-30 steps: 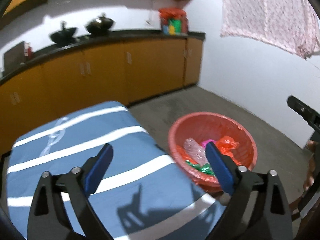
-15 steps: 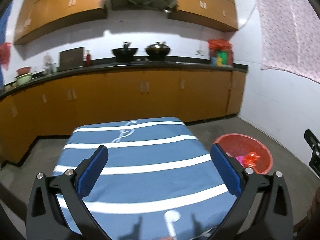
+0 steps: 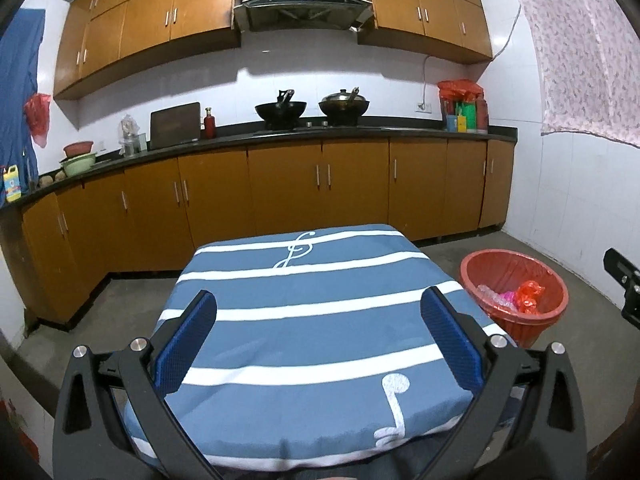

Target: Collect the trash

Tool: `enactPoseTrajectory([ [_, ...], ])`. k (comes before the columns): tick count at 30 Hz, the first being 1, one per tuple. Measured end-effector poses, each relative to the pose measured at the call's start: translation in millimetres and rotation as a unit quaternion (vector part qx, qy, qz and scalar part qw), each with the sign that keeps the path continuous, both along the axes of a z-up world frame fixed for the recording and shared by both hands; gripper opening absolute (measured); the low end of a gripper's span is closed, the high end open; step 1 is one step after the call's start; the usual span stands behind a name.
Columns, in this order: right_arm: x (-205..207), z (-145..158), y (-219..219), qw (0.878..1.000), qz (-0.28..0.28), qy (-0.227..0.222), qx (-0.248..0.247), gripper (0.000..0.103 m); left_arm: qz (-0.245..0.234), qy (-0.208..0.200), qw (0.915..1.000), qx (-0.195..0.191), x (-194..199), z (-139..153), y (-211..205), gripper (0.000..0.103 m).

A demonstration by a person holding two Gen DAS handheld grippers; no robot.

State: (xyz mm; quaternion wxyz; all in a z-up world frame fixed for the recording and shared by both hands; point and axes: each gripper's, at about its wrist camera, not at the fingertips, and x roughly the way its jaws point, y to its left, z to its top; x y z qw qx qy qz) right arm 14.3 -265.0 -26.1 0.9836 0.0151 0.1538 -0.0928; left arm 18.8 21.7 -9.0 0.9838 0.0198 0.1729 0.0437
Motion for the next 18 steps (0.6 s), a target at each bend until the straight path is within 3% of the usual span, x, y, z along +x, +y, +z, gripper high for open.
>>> enactPoseTrajectory([
  [10,-8,-15,6,1.000,0.002,0.005,0.009,0.099,0.002,-0.015,0.9998,0.010,-22,-11,0,0.101],
  [18,-14,-16,5,1.000,-0.002,-0.006,0.007,0.099,-0.006,-0.018,0.9998,-0.006,-24,-12,0,0.101],
])
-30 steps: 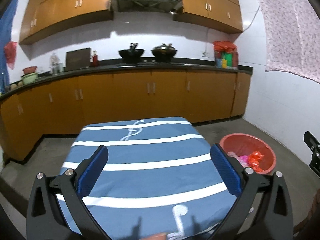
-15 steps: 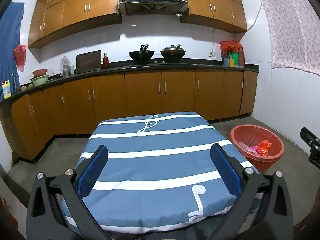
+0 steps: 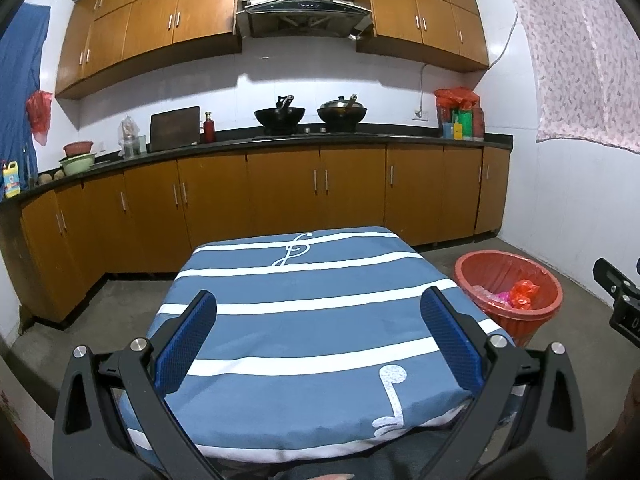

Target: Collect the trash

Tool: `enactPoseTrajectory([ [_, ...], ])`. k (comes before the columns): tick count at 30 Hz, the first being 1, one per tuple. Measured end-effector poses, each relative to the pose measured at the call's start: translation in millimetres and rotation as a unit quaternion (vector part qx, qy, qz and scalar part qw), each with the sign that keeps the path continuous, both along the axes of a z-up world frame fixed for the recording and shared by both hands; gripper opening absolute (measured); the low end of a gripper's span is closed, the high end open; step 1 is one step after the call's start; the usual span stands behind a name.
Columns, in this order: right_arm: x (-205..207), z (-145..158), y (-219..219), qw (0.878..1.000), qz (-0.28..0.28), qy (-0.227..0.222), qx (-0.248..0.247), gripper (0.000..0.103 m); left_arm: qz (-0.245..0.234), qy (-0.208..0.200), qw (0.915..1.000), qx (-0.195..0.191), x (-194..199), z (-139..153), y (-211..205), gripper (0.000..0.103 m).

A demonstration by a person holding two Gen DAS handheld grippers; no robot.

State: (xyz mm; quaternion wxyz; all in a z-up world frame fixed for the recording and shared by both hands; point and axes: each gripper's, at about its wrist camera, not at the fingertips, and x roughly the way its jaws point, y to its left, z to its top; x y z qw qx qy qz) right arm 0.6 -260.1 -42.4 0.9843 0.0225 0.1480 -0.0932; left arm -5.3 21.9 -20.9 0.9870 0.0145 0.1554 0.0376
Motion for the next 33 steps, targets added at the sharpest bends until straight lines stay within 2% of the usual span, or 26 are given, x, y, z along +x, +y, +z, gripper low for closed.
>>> enactPoseTrajectory([
  [33,-0.6,-0.3,4.8,1.000,0.004,-0.002,0.000,0.099,-0.007,-0.001,1.0000,0.002,-7.7,1.4,-1.6,0.101],
])
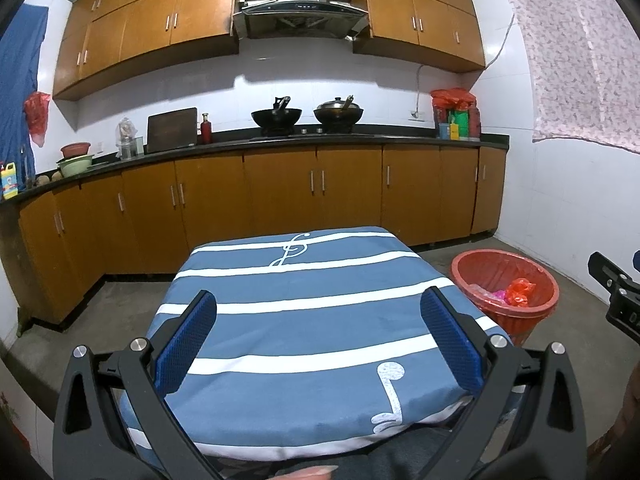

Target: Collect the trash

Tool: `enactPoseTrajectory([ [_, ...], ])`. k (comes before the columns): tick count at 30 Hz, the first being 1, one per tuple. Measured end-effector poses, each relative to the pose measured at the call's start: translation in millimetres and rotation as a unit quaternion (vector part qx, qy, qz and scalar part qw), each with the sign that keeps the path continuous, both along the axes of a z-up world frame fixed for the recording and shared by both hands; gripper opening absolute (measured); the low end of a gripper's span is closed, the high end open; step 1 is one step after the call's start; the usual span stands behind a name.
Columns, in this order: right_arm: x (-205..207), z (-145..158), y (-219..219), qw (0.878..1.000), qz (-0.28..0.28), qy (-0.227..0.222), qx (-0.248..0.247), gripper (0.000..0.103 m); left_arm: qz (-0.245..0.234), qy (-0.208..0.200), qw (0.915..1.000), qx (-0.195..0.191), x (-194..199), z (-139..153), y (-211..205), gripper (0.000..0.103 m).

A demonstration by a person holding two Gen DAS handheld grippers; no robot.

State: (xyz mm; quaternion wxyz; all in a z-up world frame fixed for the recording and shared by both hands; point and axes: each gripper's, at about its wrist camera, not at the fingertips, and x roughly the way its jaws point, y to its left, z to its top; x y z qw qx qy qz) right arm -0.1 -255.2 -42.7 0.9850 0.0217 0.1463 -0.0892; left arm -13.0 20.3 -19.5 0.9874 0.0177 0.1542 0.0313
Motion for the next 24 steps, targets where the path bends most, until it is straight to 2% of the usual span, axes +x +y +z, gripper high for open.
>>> enactPoseTrajectory([
  [24,0.6,2.0,-0.9,1.000,0.001,-0.001,0.001,0.099,-0.008,0.001,1.0000,-0.003,-4.0,1.6,-3.6,0.101],
])
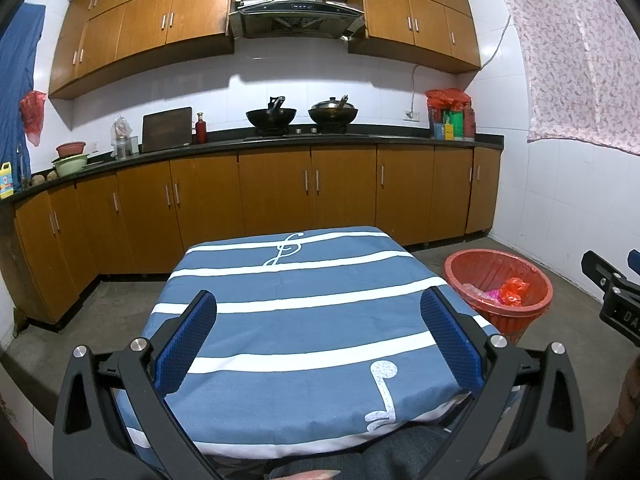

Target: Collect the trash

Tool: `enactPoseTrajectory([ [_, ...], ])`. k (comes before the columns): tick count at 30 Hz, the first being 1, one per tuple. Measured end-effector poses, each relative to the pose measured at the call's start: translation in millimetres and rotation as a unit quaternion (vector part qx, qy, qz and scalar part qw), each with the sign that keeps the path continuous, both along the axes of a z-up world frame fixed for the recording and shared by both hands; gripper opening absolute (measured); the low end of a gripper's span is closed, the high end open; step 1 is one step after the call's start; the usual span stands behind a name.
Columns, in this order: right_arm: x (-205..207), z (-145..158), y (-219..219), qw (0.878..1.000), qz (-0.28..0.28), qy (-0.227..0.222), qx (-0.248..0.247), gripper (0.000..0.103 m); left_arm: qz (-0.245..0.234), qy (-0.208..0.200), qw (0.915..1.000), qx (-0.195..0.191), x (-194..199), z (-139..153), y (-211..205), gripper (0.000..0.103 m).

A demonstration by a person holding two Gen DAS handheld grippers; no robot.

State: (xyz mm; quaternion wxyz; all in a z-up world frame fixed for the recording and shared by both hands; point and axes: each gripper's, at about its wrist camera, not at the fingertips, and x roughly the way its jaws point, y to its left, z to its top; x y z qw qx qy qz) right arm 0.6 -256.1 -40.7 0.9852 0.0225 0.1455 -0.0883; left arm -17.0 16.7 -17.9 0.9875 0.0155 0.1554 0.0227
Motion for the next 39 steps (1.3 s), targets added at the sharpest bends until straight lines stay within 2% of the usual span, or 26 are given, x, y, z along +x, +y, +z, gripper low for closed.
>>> enactPoseTrajectory([
  [39,-2.2,-7.0,2.6,1.000,0.000,0.005,0.004,0.099,-0.001,0.003,1.0000,-0.009,1.9,-5.0,0.0,0.101],
])
